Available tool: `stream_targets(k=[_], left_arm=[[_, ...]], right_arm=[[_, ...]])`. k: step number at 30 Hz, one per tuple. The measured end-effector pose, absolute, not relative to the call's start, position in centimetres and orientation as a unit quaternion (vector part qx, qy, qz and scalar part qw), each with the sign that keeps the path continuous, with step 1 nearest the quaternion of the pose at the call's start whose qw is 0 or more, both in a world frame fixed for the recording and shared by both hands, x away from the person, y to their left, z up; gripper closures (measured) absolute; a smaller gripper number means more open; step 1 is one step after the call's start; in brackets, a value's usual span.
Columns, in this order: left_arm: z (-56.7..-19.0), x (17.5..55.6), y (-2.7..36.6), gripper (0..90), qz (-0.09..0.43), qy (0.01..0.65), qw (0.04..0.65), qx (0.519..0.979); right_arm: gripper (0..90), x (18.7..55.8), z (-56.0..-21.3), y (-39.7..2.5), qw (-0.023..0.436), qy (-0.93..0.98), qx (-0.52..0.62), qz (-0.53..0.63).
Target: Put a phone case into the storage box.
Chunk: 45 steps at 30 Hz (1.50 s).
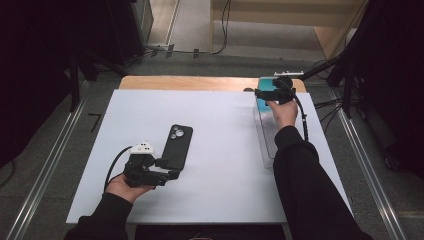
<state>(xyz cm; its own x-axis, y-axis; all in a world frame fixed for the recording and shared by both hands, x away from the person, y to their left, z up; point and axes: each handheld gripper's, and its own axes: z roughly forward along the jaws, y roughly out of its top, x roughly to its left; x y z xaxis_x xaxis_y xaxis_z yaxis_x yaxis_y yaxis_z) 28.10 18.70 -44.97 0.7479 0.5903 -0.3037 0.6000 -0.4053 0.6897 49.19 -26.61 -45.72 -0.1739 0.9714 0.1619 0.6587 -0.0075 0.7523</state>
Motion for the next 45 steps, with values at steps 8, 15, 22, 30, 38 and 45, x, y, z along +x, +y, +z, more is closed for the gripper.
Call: stream_targets(k=[8,15,22,30,38,45], left_arm=[[-45.0,28.2,18.7,31.5,-0.009,0.356,0.412,0.839],[-45.0,28.2,18.7,31.5,-0.01,0.358,0.411,0.838],[-45.0,28.4,18.7,31.5,-0.014,0.363,0.414,0.835],[-44.9,28.7,18.9,31.4,-0.022,0.371,0.417,0.829],[-44.6,29.1,19.1,31.4,-0.026,0.374,0.426,0.824],[-44.7,29.4,19.4,31.4,-0.027,0.378,0.42,0.825]], right_arm=[[0.0,48.6,-44.7,-26.6,0.223,0.68,0.597,0.363],[0.0,47.9,-43.3,-26.9,0.186,0.688,0.599,0.366],[0.0,46.5,-41.7,-26.9,0.165,0.693,0.607,0.351],[0.0,44.0,-40.2,-26.3,0.138,0.703,0.591,0.371],[0.0,40.9,-39.6,-24.8,0.106,0.728,0.55,0.396],[0.0,37.9,-40.2,-23.9,0.081,0.744,0.514,0.419]])
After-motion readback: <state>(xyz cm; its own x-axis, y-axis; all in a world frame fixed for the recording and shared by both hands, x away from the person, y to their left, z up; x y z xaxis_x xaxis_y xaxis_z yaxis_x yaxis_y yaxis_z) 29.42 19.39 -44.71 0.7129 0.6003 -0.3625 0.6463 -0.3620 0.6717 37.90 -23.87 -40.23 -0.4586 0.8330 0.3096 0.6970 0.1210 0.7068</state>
